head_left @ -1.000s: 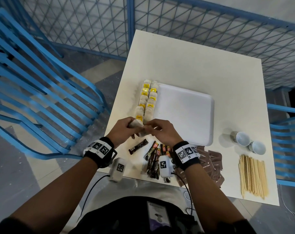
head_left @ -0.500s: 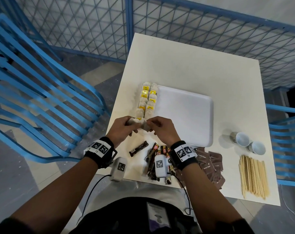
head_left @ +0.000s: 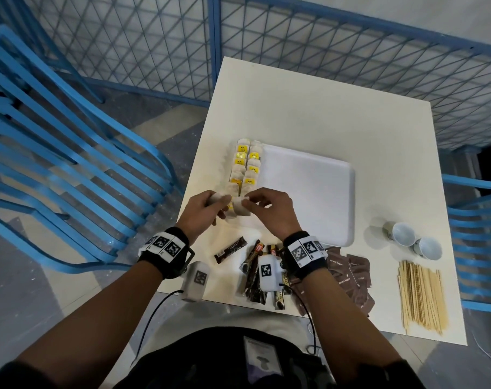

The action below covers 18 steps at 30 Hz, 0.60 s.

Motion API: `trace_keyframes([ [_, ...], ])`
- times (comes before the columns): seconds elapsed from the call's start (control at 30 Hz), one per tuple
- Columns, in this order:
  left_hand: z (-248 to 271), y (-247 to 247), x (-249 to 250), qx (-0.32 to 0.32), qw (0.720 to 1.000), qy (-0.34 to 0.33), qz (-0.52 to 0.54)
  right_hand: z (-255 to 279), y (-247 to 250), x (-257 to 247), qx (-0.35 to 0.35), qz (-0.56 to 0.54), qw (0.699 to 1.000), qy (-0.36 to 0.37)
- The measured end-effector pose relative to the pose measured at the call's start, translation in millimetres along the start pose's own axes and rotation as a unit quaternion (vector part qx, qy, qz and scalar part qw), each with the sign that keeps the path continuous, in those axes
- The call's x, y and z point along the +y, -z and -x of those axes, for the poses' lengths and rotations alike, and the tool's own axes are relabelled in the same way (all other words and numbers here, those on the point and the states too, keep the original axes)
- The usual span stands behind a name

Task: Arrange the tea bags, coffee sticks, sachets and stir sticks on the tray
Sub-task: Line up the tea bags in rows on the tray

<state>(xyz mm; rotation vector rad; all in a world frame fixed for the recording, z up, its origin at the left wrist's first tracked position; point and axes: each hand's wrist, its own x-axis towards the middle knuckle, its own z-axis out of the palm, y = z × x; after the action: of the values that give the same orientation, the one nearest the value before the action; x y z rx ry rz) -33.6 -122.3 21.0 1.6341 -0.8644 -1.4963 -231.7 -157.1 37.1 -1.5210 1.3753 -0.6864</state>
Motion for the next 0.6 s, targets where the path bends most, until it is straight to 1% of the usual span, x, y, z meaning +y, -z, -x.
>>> trace_keyframes([
  [0.1,0.4,-0.1,3.0,0.001,1.0,-0.005,-0.009,-1.0,2.4,-1.2,-0.009,-0.018,1.0,0.003],
  [0.23,2.4,-0.6,9.7,0.002,0.999,-0.037,-0.005,-2.4,1.2,-2.6,0.002,0.002,0.999,0.046],
  [0.37,5.1,-0.5,13.8,-0.031,0.999,-0.028,0.022,-2.6,-0.3,-7.5,-0.005,-0.044,0.999,0.01],
  [0.43,4.8,-2.0,12.0,-0.038,0.998,-0.036,0.017,-2.9,-1.5,-7.8,-0.004,-0.057,0.998,0.011],
  [0.53,1.3,-2.7,7.0,0.003,0.998,-0.061,-0.026,-2.9,-4.7,-6.6,-0.01,-0.038,0.999,0.014],
  [0.6,-0.7,-0.9,5.0,0.018,0.996,-0.076,-0.039,-2.1,-6.6,-5.7,-0.005,-0.014,1.0,0.018],
])
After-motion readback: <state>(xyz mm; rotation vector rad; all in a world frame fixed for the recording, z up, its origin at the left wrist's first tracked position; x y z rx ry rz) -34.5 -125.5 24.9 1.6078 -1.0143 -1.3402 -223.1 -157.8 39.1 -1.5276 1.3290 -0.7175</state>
